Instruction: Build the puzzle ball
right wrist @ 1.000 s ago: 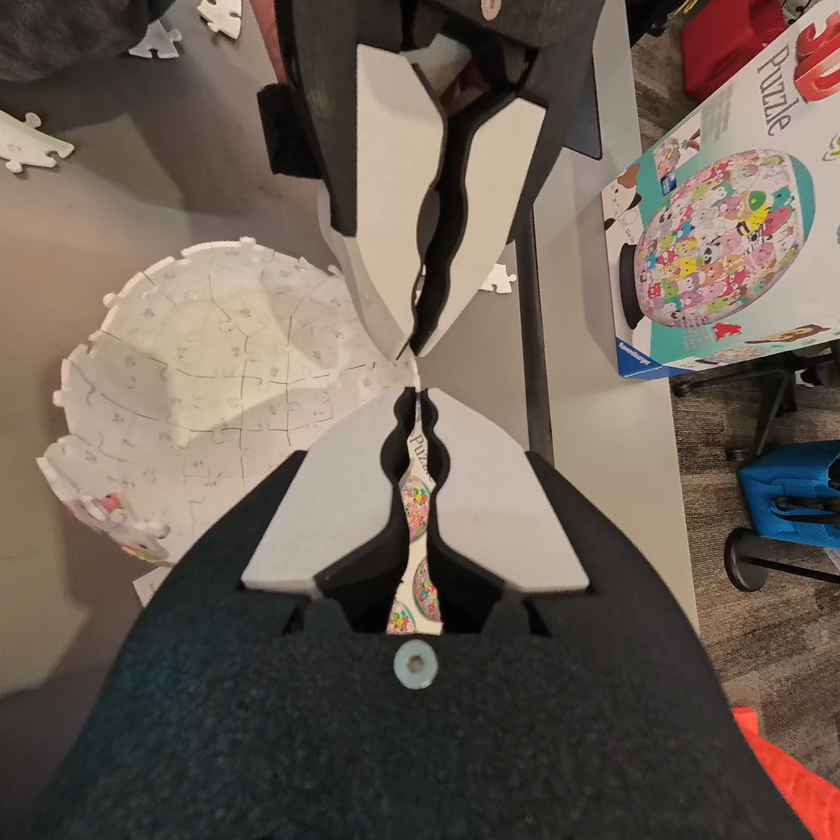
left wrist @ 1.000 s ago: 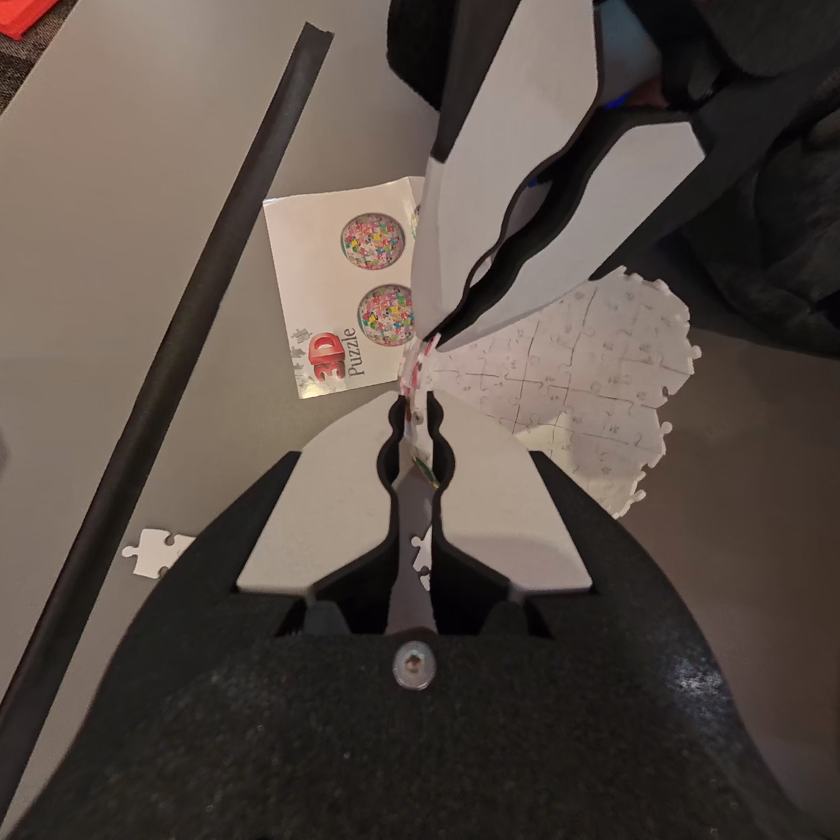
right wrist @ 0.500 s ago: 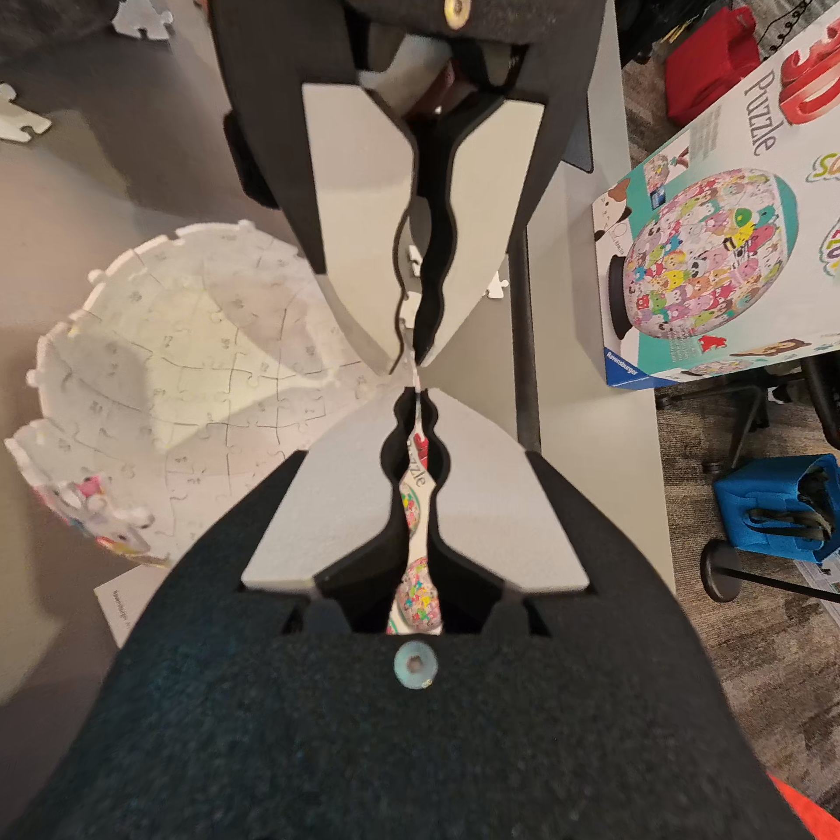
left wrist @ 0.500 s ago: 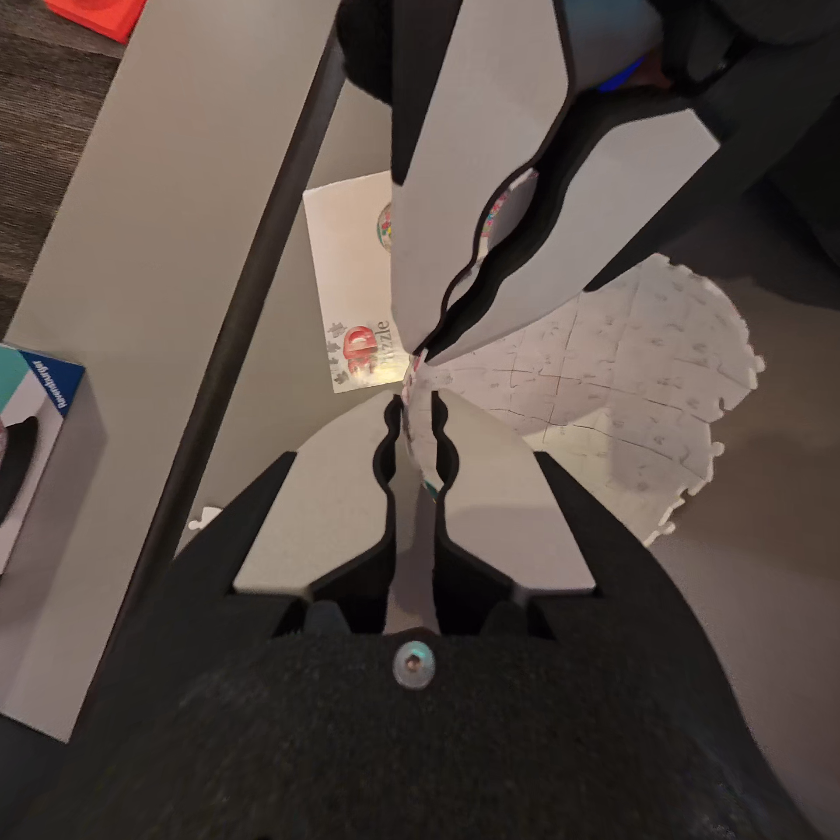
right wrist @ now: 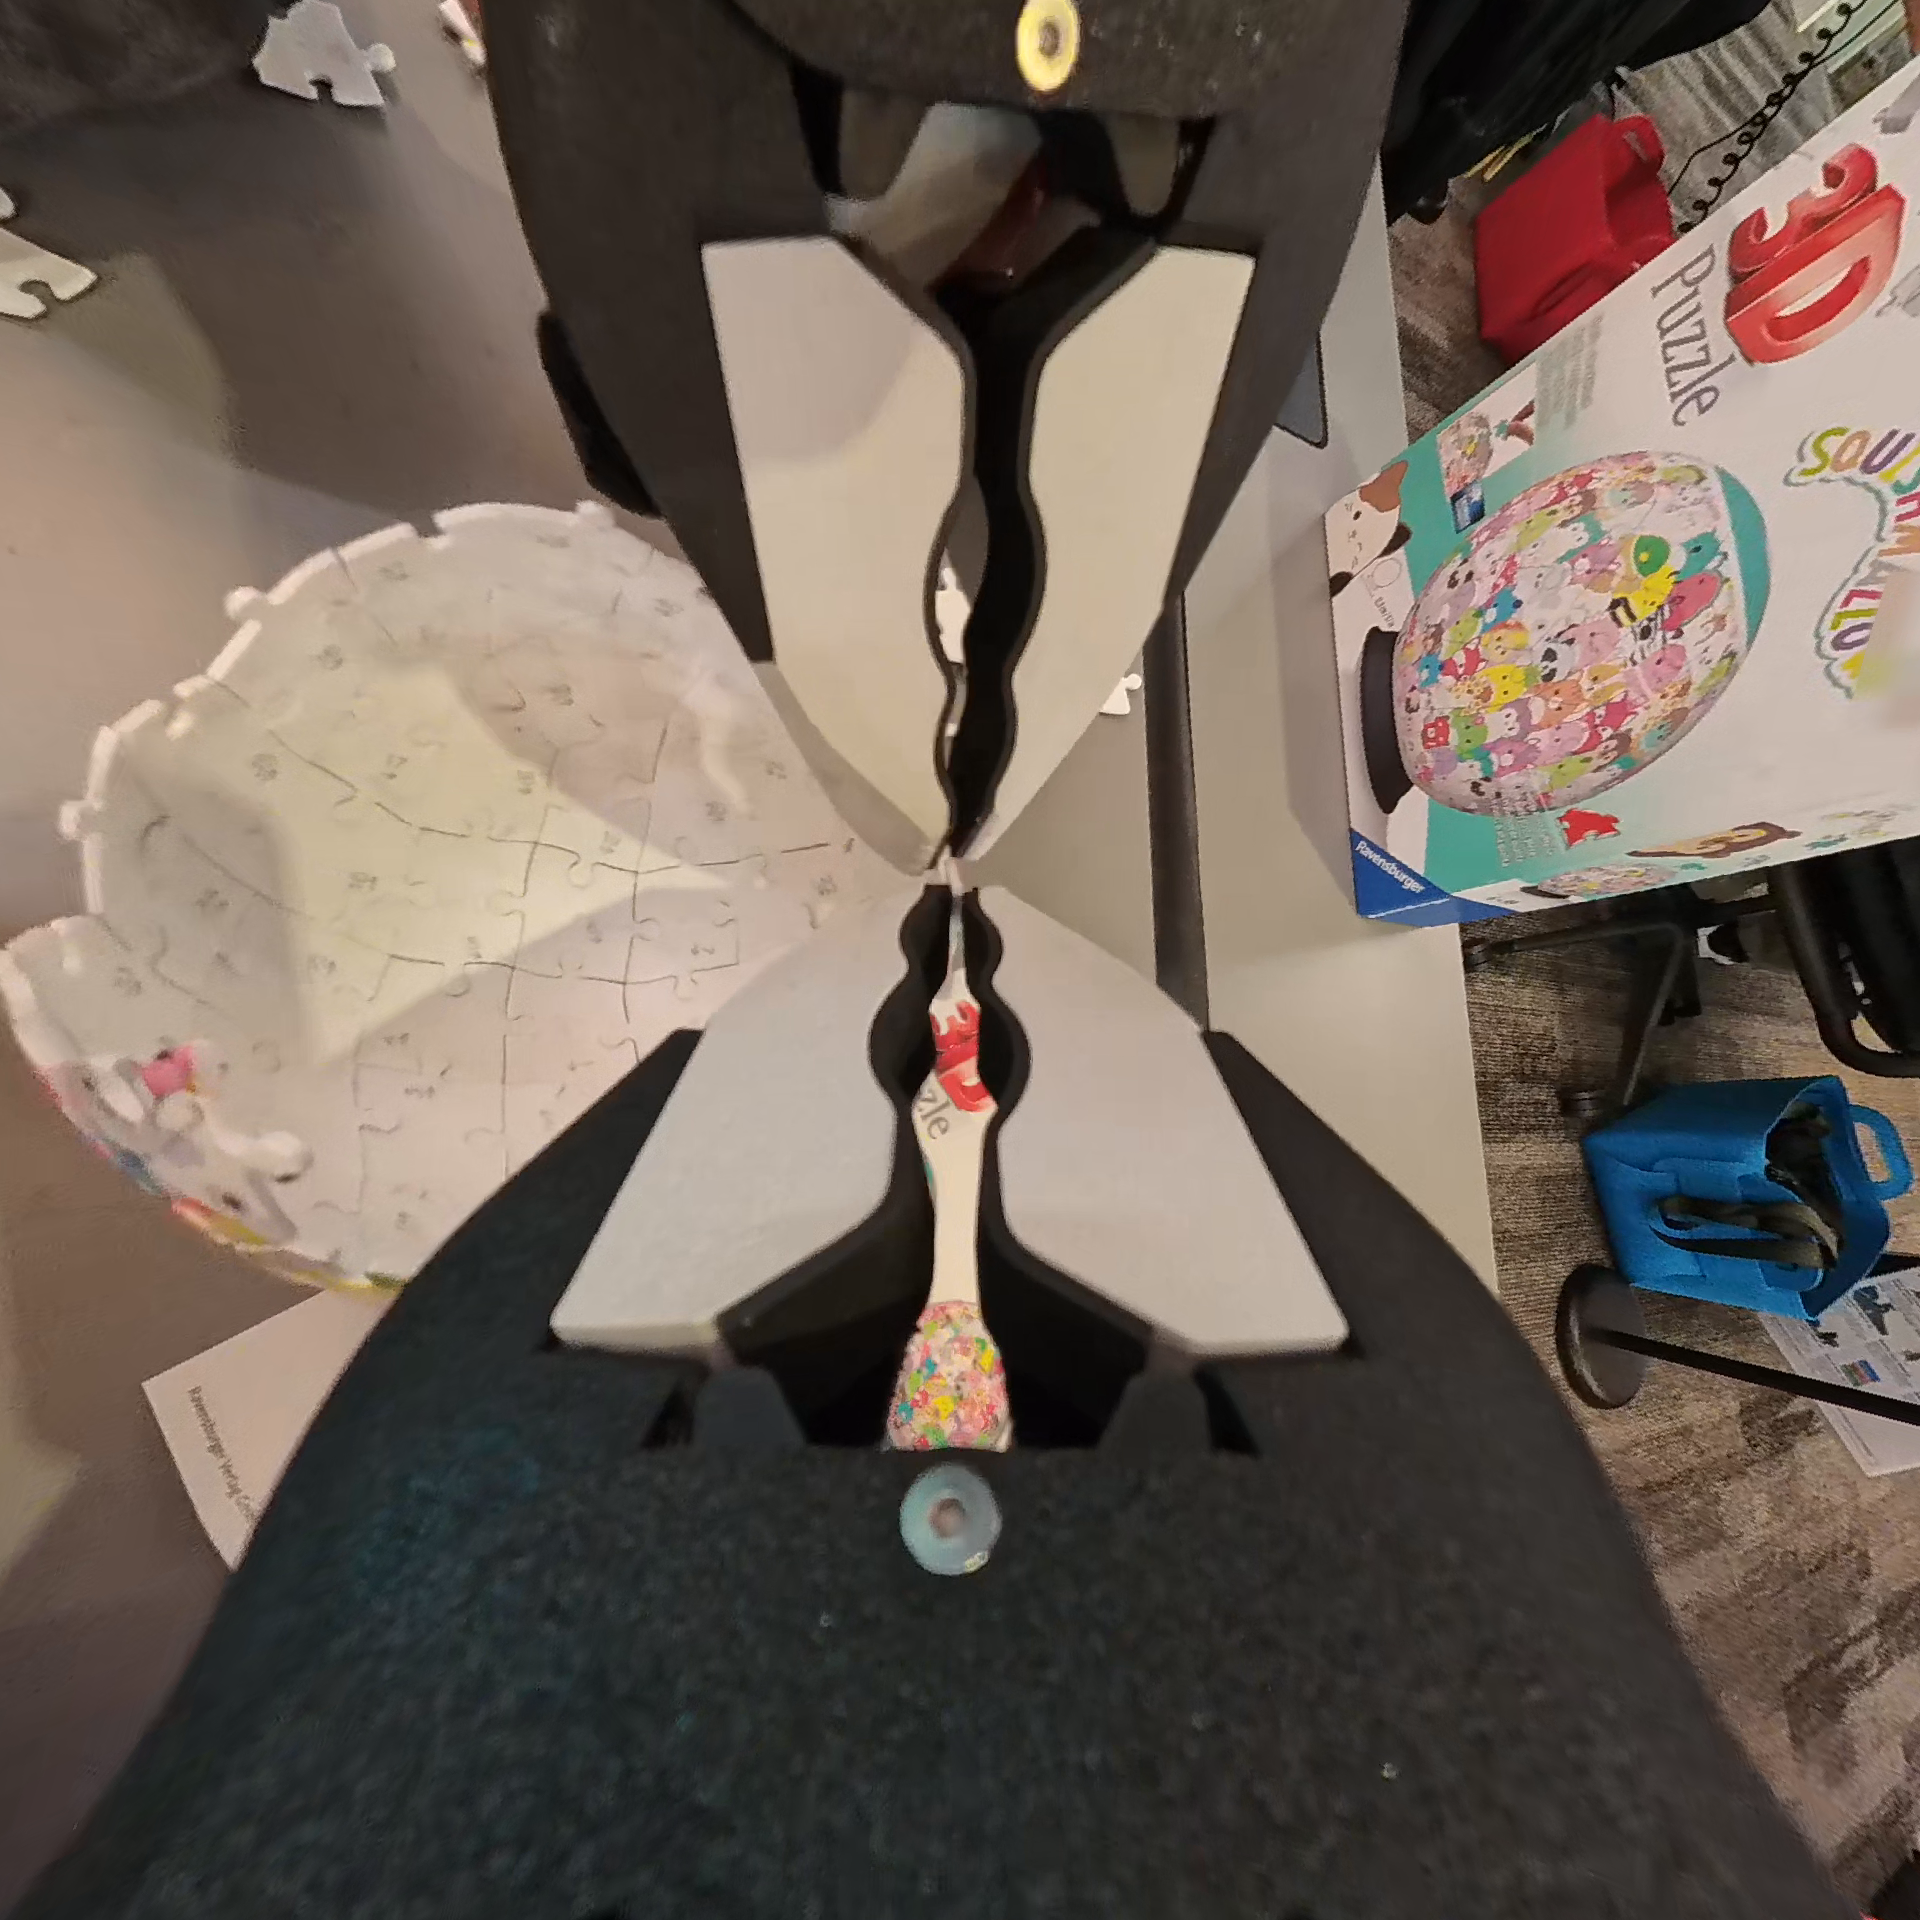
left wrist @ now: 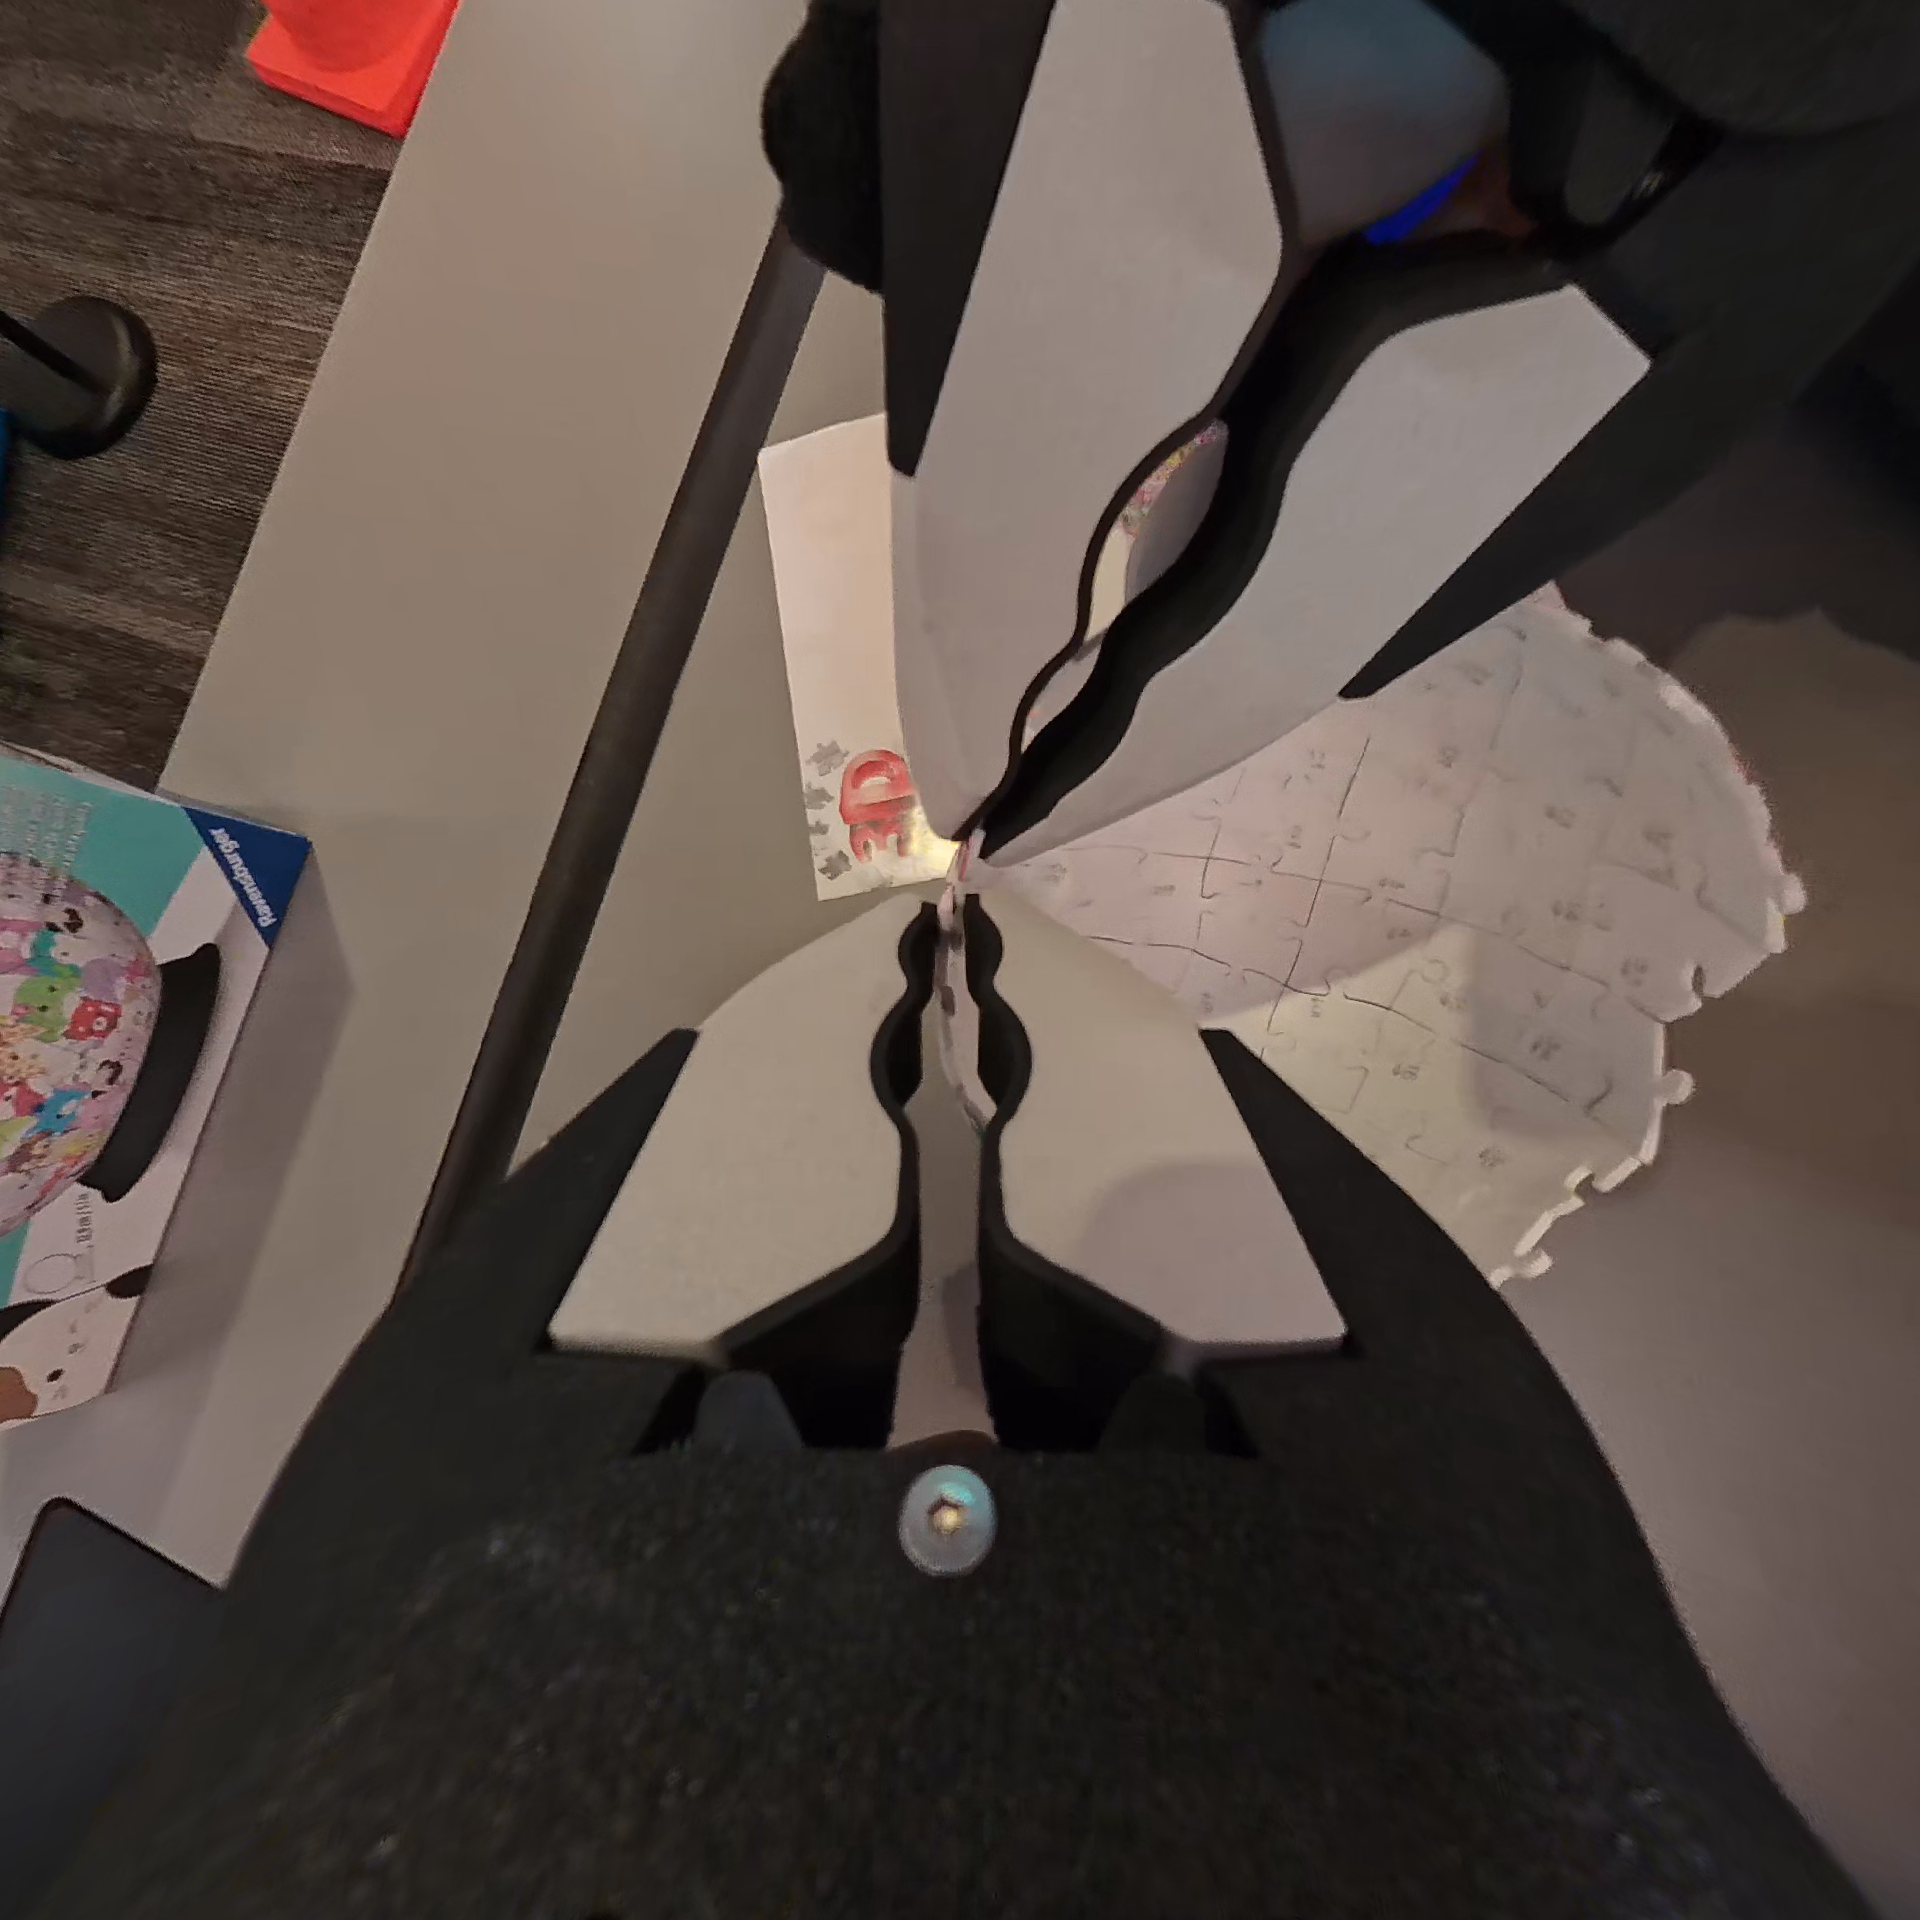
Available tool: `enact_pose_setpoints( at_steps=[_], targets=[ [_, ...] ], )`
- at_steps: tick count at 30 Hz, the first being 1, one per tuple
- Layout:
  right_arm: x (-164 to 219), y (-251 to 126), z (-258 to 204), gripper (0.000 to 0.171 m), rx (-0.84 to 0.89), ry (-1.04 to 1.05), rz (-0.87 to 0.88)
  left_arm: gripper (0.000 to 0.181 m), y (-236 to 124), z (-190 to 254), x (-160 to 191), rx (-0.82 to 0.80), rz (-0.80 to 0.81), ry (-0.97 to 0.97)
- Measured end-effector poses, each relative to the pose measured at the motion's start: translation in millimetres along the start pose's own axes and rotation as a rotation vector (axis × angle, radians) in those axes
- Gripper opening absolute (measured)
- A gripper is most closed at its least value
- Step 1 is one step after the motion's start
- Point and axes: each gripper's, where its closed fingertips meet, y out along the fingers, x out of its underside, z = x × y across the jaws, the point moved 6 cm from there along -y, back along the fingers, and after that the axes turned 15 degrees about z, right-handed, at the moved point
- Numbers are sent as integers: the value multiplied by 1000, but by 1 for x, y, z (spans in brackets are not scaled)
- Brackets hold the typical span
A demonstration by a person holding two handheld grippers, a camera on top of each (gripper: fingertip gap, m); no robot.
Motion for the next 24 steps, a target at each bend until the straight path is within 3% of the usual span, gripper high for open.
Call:
enact_pose_setpoints(
  at_steps=[17, 24],
  targets=[
    [2, 0, 2, 2, 25, -29, 9, 17, -6, -3, 2, 46, -1, -55],
    [0, -2, 3, 2, 34, -26, 2, 9, -19, -12, -4, 42, 46, -141]
  ],
)
